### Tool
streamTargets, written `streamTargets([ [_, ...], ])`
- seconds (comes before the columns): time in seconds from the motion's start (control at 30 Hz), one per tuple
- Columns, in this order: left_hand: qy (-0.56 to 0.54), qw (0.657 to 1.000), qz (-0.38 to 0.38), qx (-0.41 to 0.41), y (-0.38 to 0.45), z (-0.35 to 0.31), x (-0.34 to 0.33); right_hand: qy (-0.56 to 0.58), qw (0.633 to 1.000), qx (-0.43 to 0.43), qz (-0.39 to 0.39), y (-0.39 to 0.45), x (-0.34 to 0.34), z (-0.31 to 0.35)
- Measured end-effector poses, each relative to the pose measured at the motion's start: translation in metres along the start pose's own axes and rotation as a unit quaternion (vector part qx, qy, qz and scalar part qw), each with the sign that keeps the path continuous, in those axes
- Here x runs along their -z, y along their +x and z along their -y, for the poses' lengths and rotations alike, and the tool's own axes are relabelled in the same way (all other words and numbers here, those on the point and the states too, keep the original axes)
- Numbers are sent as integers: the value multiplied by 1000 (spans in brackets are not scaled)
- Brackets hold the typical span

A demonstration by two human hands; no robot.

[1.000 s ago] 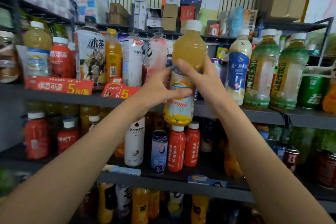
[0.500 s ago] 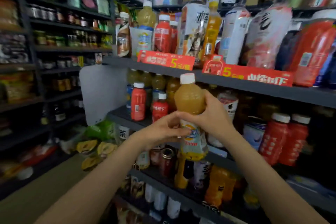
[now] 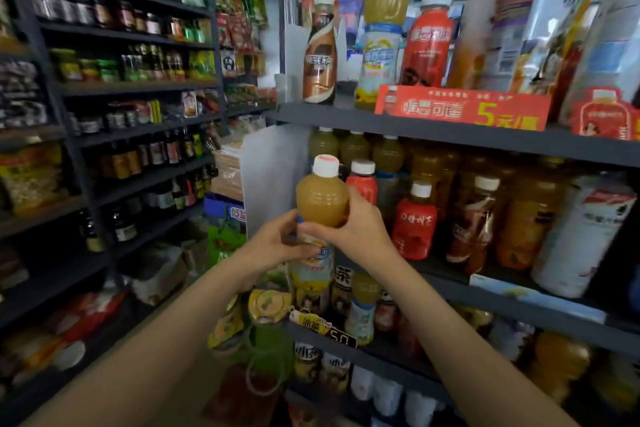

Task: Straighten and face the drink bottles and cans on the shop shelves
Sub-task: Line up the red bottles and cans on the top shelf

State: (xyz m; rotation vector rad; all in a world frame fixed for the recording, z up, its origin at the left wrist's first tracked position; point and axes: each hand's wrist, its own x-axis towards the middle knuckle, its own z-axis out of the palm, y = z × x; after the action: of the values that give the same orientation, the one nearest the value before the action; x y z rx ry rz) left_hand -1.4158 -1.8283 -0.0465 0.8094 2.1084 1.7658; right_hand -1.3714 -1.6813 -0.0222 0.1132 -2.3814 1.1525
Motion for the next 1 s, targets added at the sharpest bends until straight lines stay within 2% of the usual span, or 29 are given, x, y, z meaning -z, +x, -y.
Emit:
streamTargets([
  [0.07, -11, 1000, -21, 5, 6, 4, 8, 3, 1000, -12, 3, 10, -11, 0],
  [0.2, -32, 999, -15, 21, 17, 4, 12, 18, 999, -28, -2, 24, -9, 1],
  [0.33, -51, 993, -102, 10, 29, 4, 4, 32, 992, -3, 120, 40, 13, 1],
  [0.37, -34, 990, -136, 6, 32, 5, 2, -21, 989, 8, 144, 45, 19, 1],
  [0.43, 31, 978, -208, 0, 40, 7, 0, -193, 971, 57, 132, 62, 23, 0],
  [0.53, 104, 952, -288, 2, 49, 10, -8, -428, 887, 112, 129, 86, 9, 1],
  [0.6, 128, 937, -324, 19, 59, 11, -13, -529, 830, 108, 138, 101, -1, 2],
  [0.63, 140, 931, -335, 31, 64, 11, -14, -557, 813, 90, 145, 109, -4, 2],
  [0.73, 154, 922, -350, 68, 80, 12, -18, -566, 800, 35, 196, 128, -5, 2],
  [0.9, 113, 918, -369, 96, 104, 22, -24, -503, 824, 1, 263, 153, -8, -3],
  [1.0, 120, 913, -376, 102, 114, 28, -24, -516, 803, -21, 298, 158, -12, -7],
])
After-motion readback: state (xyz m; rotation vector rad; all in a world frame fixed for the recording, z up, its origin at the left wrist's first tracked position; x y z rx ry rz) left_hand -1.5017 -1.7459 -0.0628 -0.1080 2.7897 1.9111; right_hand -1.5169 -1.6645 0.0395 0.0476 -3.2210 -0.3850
